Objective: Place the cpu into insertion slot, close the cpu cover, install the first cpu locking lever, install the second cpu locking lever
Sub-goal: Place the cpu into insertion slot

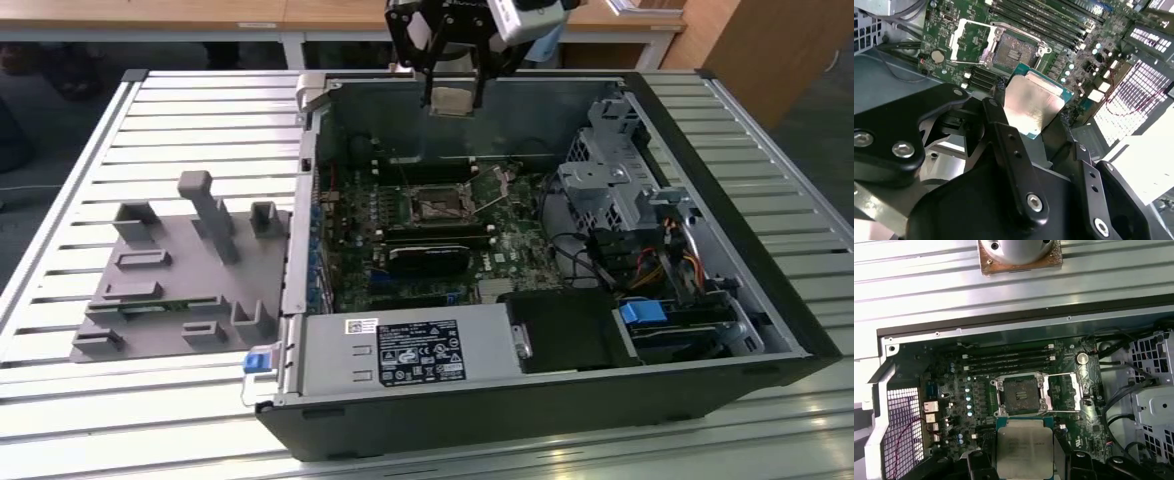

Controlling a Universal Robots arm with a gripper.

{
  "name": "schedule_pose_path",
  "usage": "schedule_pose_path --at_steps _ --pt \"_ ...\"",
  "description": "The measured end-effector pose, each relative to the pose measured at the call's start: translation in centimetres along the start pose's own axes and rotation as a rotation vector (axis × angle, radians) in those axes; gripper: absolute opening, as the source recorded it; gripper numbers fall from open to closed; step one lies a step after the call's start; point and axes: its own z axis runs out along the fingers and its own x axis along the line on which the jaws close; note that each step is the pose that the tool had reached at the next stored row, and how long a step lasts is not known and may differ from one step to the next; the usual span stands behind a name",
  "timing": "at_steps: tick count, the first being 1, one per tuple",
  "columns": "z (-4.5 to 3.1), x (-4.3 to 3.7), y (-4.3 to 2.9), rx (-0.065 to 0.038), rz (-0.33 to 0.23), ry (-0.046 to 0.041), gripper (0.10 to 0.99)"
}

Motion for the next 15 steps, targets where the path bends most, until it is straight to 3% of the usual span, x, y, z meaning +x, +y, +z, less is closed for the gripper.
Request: schedule_pose_path --at_steps 15 --pt "0.04 0.01 0.04 -0.001 0.086 -0.0076 0.541"
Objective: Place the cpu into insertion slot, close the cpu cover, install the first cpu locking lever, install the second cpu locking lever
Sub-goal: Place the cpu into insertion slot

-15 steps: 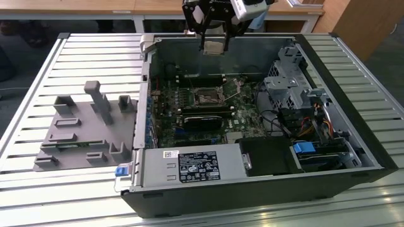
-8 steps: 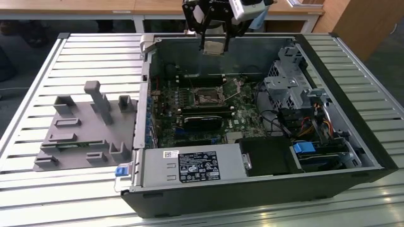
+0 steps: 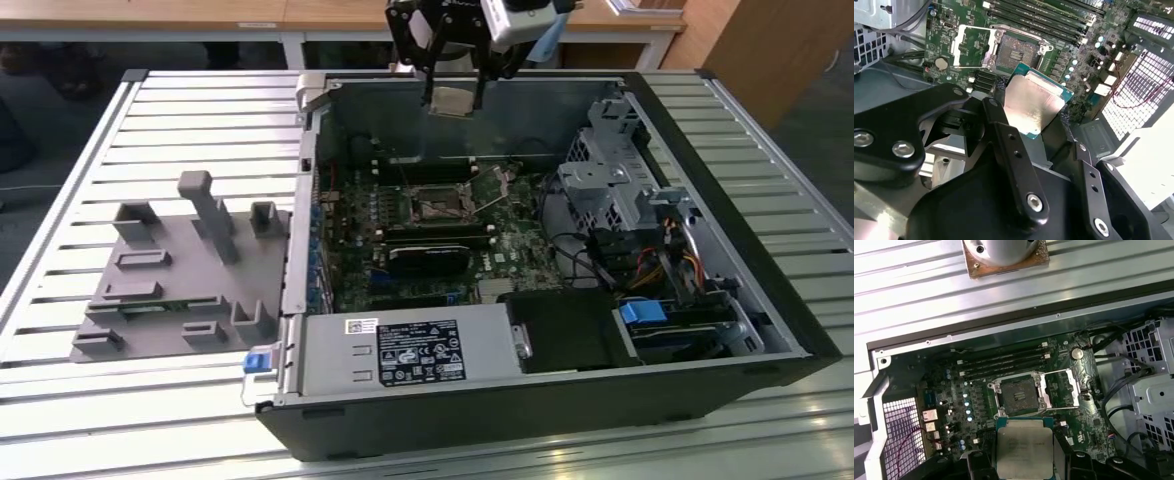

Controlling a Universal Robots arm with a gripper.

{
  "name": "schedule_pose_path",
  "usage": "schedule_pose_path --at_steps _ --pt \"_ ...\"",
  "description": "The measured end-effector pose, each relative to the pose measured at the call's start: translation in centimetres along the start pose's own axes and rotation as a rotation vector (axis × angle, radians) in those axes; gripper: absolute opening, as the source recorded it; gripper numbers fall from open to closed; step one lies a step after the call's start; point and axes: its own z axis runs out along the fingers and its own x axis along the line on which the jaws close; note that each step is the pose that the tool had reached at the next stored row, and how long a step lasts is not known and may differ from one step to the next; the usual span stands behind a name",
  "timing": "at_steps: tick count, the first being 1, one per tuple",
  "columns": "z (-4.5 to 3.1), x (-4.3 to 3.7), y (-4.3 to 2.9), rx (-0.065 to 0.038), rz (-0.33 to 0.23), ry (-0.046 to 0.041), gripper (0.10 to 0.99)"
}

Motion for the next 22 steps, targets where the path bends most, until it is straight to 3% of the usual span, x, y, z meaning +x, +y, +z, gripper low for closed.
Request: schedule_pose_path --at_steps 22 --pt "0.09 0.02 0.09 -0.003 0.170 -0.0150 0.541"
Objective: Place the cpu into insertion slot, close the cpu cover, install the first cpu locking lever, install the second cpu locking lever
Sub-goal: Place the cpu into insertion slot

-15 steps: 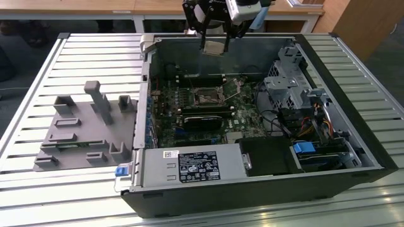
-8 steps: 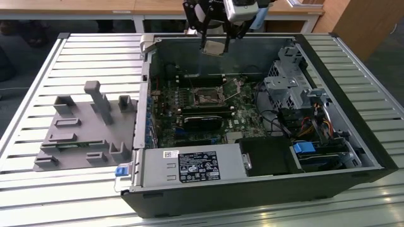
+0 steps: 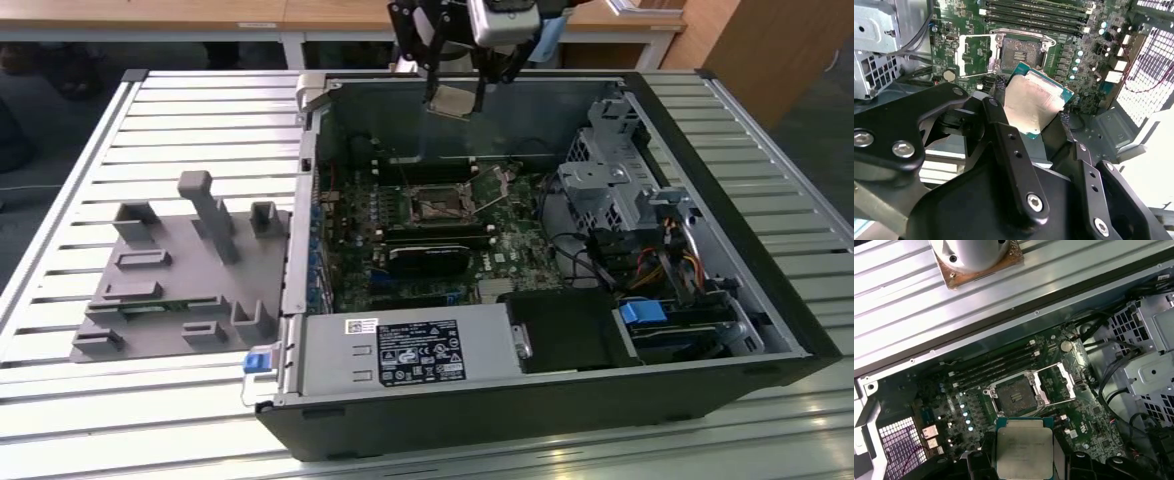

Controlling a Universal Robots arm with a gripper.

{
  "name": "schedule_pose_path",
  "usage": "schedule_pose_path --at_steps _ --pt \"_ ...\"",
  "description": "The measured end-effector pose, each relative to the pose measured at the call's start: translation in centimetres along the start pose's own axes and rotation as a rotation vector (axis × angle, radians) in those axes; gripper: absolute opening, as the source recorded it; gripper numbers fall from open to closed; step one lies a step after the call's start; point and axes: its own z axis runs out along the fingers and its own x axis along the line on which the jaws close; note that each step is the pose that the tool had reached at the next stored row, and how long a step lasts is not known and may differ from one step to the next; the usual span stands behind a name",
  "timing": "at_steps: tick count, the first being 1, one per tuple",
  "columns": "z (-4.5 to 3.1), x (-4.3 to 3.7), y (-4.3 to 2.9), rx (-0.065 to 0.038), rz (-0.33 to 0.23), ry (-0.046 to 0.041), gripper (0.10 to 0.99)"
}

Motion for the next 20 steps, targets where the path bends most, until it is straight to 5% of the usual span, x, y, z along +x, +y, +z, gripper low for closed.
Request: schedule_pose_path --at_steps 20 --pt "0.14 0.06 0.13 0.002 0.178 -0.0175 0.541"
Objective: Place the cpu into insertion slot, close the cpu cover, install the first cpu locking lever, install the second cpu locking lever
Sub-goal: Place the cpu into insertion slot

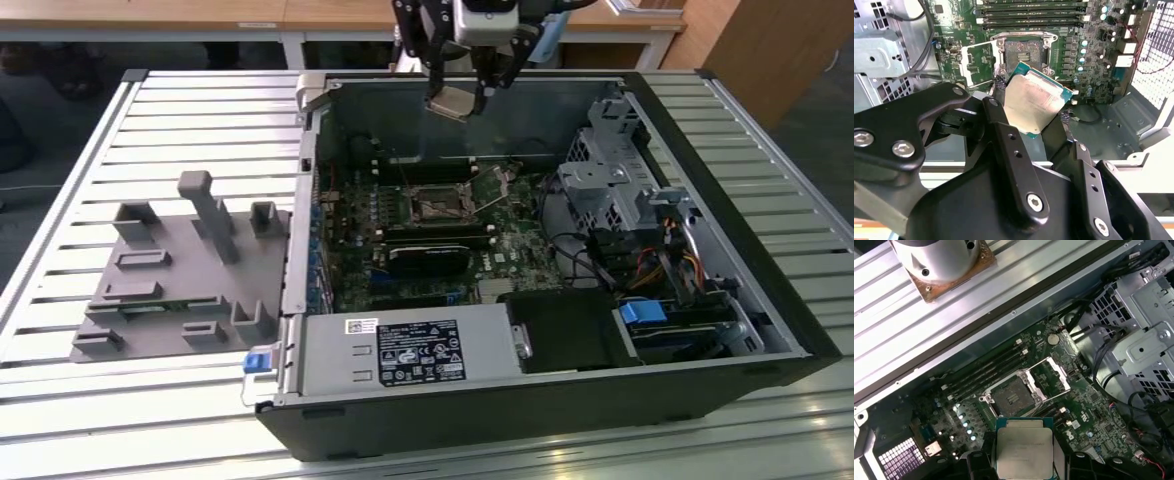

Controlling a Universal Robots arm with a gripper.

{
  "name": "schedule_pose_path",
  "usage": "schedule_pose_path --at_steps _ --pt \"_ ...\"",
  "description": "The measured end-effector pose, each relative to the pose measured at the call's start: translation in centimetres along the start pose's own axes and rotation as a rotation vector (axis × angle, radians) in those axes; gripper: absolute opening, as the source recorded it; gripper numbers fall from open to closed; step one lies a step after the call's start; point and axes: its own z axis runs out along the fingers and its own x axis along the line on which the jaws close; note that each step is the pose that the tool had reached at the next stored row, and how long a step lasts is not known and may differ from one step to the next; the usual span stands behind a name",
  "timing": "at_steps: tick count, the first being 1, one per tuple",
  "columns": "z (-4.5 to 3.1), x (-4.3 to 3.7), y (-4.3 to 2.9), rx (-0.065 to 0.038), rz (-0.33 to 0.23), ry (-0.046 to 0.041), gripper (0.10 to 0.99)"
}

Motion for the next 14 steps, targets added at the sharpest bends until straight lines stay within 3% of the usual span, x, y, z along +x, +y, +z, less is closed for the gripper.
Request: schedule_pose_path --at_steps 14 --pt "0.11 0.01 0.01 -0.001 0.116 -0.0098 0.541"
